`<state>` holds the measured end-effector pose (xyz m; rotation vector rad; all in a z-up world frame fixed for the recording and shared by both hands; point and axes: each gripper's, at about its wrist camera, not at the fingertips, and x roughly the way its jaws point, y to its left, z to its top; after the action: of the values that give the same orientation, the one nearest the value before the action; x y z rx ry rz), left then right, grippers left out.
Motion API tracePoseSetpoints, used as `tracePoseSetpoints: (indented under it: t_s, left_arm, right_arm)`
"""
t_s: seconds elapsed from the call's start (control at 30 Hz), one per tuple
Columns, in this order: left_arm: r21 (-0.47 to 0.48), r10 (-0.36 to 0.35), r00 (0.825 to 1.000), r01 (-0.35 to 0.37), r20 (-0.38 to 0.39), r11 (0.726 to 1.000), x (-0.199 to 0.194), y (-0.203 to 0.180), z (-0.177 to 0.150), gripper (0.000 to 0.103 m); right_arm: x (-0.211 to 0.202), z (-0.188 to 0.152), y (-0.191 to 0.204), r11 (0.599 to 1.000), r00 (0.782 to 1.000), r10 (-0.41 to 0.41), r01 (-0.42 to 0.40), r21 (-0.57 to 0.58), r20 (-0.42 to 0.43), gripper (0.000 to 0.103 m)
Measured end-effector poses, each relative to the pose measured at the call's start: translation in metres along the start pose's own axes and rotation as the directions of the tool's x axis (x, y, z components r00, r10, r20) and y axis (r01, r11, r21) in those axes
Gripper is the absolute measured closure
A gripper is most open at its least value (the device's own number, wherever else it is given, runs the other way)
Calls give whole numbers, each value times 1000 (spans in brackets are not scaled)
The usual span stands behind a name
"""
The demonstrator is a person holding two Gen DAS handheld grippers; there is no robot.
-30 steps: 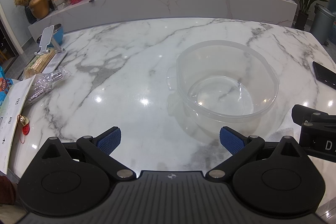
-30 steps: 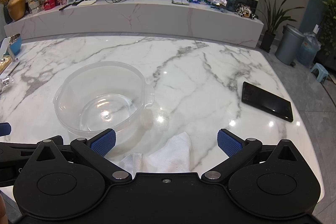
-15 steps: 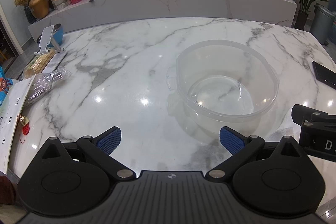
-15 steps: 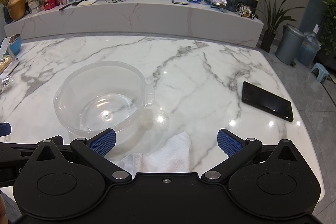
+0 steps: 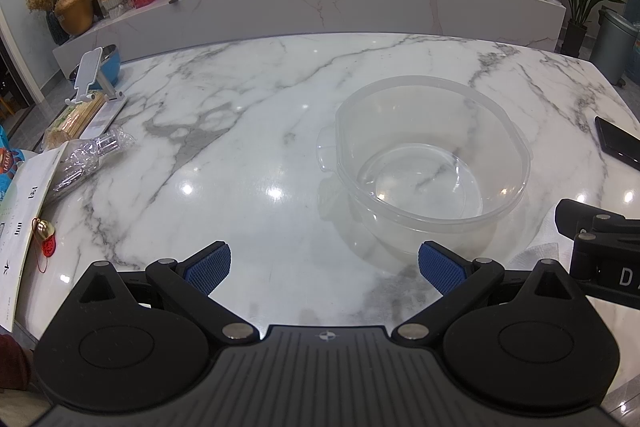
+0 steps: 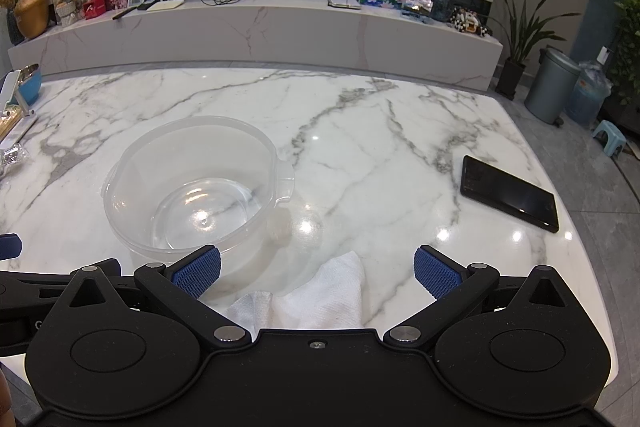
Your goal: Clean bowl
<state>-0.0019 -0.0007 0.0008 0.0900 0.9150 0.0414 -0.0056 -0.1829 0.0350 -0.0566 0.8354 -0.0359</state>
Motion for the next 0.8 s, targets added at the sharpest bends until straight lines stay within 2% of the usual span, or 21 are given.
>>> tracePoseSetpoints:
  t_s: [0.8]
  left_arm:
    - [-22, -20, 1000, 20, 4, 1000, 0, 4, 5, 1]
  right_arm:
    - [3, -3, -2, 1000, 1000, 18, -18, -12, -15, 0]
